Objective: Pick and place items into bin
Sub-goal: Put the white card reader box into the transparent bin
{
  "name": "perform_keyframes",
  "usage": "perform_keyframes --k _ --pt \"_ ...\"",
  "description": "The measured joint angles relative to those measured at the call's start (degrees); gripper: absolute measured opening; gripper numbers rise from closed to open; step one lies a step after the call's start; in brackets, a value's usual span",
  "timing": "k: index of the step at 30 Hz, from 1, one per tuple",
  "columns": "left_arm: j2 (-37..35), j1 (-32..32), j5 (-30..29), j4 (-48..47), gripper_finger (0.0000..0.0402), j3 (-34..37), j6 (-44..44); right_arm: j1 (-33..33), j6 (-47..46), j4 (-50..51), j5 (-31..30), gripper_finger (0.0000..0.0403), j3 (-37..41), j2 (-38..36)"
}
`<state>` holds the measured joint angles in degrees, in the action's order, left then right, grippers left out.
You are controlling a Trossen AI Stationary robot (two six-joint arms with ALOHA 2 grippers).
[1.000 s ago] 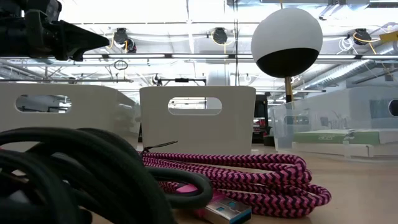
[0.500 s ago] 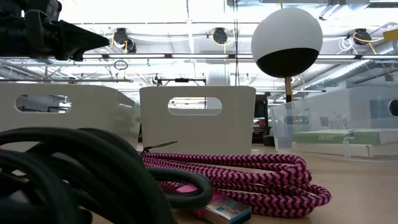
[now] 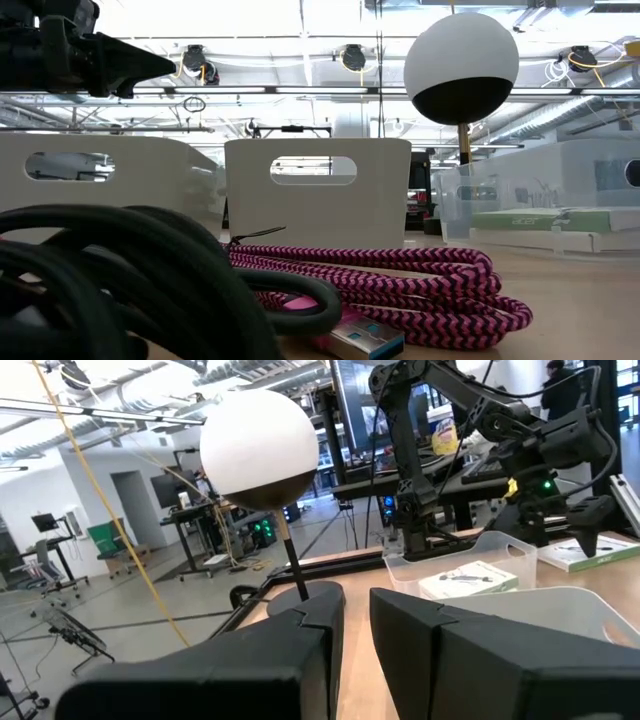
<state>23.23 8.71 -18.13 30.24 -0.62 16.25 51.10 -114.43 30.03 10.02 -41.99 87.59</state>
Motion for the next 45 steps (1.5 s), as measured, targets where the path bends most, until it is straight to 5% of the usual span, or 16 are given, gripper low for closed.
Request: perform_keyframes --k 7,19,28,39,45 --pt "-0.01 0.00 0.00 0.00 0.0063 0.00 -0.02 2.47 -8.92 -11.28 -0.51 0.0342 7.26 -0.20" --pt "-0.01 0.00 0.00 0.00 0.0063 0.00 0.00 3.07 -7.88 -12.71 3.69 0.0134 8.27 -0.04" --pt "-0.01 0.00 0.00 0.00 0.0063 0.00 -0.02 3.00 -7.92 -11.54 5.43 0.0015 8.27 -0.04" --pt "-0.01 0.00 0.00 0.00 0.0063 0.01 0.00 2.37 -7.91 -8.80 2.96 0.0001 7.74 -4.73" --pt "0.01 0.00 0.00 0.00 0.0063 0.02 0.00 1.71 -6.08 4.84 -2.80 0.0000 2.85 -9.58"
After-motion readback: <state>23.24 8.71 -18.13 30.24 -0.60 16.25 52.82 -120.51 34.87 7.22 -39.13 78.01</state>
